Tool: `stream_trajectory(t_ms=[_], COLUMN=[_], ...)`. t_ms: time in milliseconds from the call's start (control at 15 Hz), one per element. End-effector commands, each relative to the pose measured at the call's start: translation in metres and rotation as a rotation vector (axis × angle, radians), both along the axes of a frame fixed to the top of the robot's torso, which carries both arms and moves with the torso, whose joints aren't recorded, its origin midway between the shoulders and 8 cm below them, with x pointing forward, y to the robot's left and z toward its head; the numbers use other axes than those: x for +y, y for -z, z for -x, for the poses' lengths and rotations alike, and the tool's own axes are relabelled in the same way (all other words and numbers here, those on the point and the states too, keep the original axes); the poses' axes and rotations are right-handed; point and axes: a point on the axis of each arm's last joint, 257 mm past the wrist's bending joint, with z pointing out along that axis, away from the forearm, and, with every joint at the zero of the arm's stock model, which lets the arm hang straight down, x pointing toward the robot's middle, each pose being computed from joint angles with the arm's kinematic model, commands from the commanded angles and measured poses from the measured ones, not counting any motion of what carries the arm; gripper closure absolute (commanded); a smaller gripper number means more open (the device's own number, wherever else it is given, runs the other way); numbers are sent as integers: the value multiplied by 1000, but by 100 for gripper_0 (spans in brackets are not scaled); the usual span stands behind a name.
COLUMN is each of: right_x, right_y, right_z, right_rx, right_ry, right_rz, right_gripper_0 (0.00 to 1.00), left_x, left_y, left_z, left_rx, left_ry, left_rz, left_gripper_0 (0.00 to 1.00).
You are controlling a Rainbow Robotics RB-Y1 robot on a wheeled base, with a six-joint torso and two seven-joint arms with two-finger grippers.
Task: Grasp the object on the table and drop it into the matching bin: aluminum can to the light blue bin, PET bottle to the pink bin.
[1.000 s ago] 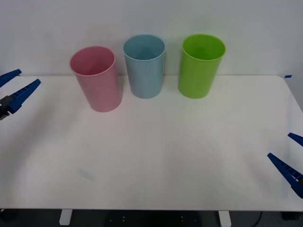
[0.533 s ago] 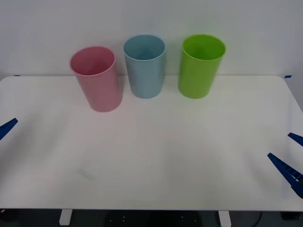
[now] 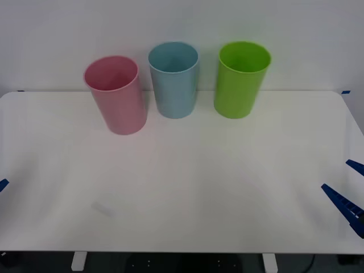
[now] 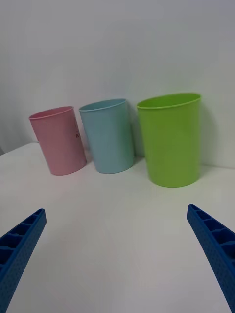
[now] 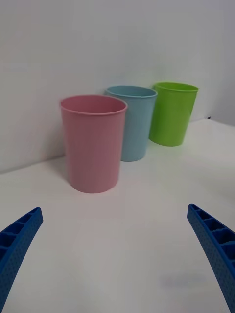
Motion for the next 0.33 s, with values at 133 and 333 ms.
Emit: stream_trajectory(t_ms=[133,333], right_x=[0,0], right_y=[0,0], right_z=[0,0], right_rx=[0,0], right_ry=[0,0], right_rz=[0,0], right_gripper_0=[0,0], left_x=[-4,-5], left_y=[5,5], left_z=[5,5], left_rx=[12,16], left_ry=[13,17], left_rz=[7,8], left_gripper_0=[0,0])
